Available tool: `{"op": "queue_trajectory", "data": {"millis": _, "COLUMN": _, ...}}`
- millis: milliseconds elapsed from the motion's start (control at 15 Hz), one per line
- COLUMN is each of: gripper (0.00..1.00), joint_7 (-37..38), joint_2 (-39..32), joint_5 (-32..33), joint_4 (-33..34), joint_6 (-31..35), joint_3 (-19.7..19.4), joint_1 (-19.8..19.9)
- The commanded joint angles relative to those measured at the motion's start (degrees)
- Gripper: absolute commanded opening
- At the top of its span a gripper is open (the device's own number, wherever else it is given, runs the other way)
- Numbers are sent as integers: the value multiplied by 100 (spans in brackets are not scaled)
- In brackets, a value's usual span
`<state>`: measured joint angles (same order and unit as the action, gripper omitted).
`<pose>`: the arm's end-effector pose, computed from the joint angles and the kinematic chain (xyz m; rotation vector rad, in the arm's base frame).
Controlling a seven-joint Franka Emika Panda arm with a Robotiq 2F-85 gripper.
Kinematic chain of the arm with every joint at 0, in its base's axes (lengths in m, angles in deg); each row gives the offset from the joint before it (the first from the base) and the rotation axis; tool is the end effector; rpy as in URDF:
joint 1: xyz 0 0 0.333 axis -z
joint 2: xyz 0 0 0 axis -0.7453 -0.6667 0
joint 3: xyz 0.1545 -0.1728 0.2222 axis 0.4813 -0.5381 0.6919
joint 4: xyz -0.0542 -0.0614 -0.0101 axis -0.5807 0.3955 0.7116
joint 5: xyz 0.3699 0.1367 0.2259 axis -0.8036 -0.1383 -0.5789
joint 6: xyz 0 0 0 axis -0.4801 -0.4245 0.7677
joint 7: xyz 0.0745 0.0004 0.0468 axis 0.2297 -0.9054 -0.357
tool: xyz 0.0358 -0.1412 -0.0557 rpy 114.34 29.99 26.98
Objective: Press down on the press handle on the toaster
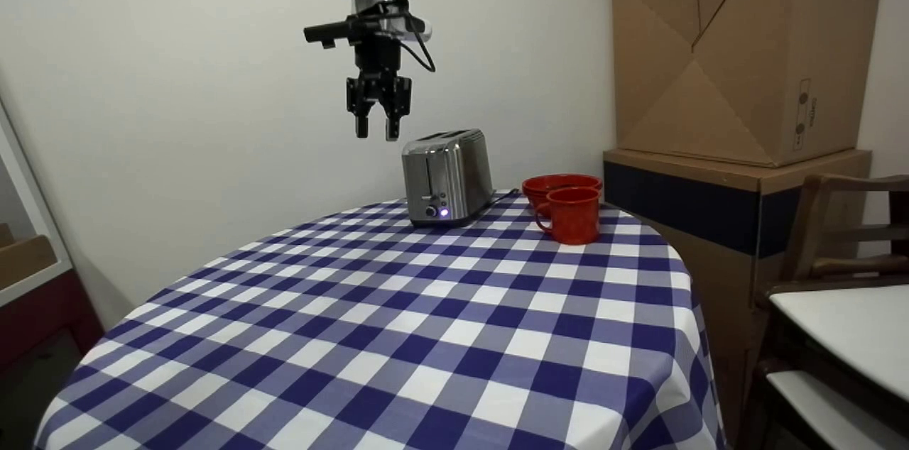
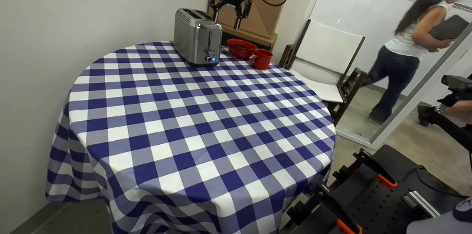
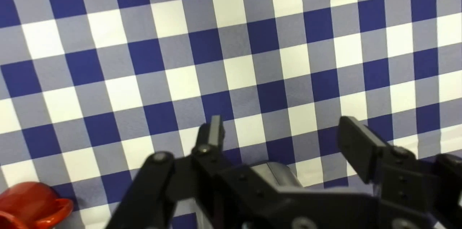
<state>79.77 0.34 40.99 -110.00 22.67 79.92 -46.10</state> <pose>0.8026 -0.0151 0.2468 -2.9841 0.4582 0.2050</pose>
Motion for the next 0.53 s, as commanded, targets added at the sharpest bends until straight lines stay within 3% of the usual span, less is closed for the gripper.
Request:
{"op": "queue_trajectory", "data": {"millis": 0, "gripper": 100, "joint_7": -78, "joint_2": 1025, "joint_5": 46, "joint_4": -1362, "joint_6": 389, "joint_3": -105, "joint_1": -20}}
{"op": "queue_trajectory", "data": {"millis": 467, "gripper": 100, "joint_7": -1113, "joint_2": 2433, "joint_5": 189, "joint_4": -3206, "joint_6": 596, "joint_3": -63, "joint_1": 51}}
